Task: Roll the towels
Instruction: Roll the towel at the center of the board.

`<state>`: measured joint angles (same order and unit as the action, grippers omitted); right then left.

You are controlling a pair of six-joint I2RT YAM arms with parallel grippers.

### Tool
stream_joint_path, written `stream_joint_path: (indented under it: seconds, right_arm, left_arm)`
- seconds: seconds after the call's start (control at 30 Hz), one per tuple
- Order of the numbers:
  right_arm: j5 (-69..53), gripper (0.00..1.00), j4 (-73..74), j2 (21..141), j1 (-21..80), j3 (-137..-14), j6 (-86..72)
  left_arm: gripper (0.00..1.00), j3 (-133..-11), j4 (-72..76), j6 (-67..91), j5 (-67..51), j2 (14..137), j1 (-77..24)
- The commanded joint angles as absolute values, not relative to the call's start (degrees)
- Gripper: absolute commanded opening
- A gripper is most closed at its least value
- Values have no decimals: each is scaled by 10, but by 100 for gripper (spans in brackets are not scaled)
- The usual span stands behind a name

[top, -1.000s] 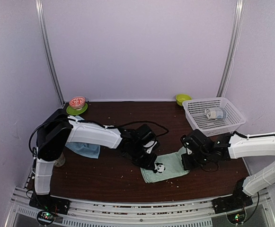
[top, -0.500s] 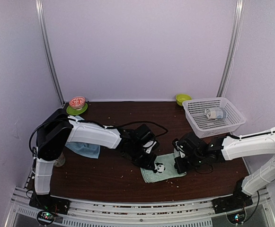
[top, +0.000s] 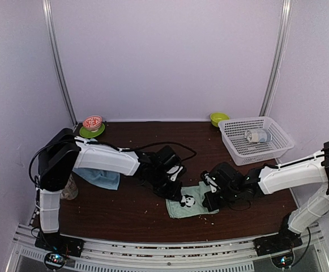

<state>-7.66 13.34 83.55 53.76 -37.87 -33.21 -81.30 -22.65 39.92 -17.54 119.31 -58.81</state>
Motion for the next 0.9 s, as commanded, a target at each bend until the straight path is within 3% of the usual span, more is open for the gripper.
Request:
stream_joint_path:
  seconds: [0.0, 0.1, 0.33, 0.87]
  right_arm:
    - [-98, 13, 106, 842, 543, -360, -332]
    - [-98, 24, 102, 839, 542, -354, -332]
    - [-94, 40, 88, 838, 542, -342, -335]
    - [-68, 42, 70, 813, 542, -310, -324]
  left_arm:
    - [15, -812, -235, 389, -170, 1139, -584]
    - [20, -826, -247, 384, -167, 1124, -583]
    - [19, -865, -215, 393, -194, 1140, -582]
    - [3, -929, -34, 481, -318, 1252, -569]
